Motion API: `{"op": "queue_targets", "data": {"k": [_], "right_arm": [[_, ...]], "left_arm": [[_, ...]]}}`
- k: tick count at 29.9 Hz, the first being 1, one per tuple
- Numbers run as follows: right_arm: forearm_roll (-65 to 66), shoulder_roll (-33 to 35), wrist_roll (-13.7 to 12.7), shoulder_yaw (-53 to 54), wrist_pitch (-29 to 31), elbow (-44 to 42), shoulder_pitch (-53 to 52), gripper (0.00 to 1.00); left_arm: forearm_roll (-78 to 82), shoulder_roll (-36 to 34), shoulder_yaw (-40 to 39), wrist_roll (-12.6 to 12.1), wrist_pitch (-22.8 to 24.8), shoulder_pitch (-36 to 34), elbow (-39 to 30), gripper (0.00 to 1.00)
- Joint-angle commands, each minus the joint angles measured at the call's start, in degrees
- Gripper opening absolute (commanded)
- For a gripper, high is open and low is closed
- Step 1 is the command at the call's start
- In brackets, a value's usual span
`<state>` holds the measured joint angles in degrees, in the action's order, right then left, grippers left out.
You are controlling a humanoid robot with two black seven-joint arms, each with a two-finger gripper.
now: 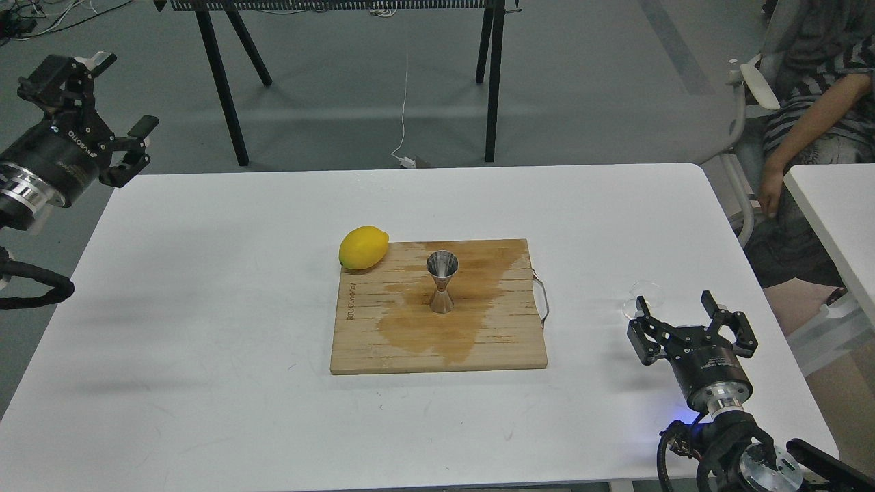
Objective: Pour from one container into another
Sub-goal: 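Lower the right gripper toward the clear glass cup, then close the right gripper around the clear glass cup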
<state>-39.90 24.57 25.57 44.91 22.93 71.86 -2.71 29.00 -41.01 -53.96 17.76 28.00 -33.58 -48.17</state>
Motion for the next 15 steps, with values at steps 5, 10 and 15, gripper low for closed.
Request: {"op": "queue_targets", "data": {"k": [5, 10, 15], "right_arm": [[0.00, -1.98, 0.00, 3.34, -8.42, 0.03, 0.08, 0.99], [0.00, -2.51, 0.00, 5.18, -12.55, -0.06, 0.08, 0.99], [0.17, -2.69, -0.09, 5.62, -14.22, -0.41, -0.54, 0.99]], "left_arm": [[0.00, -0.39, 0.00, 0.00, 0.00, 0.01, -1.05, 1.00], [0.00, -0.39, 0.00, 0.00, 0.00, 0.01, -1.05, 1.00], [0.00, -0.39, 0.00, 0.09, 0.00, 0.01, -1.05, 1.00]]}}
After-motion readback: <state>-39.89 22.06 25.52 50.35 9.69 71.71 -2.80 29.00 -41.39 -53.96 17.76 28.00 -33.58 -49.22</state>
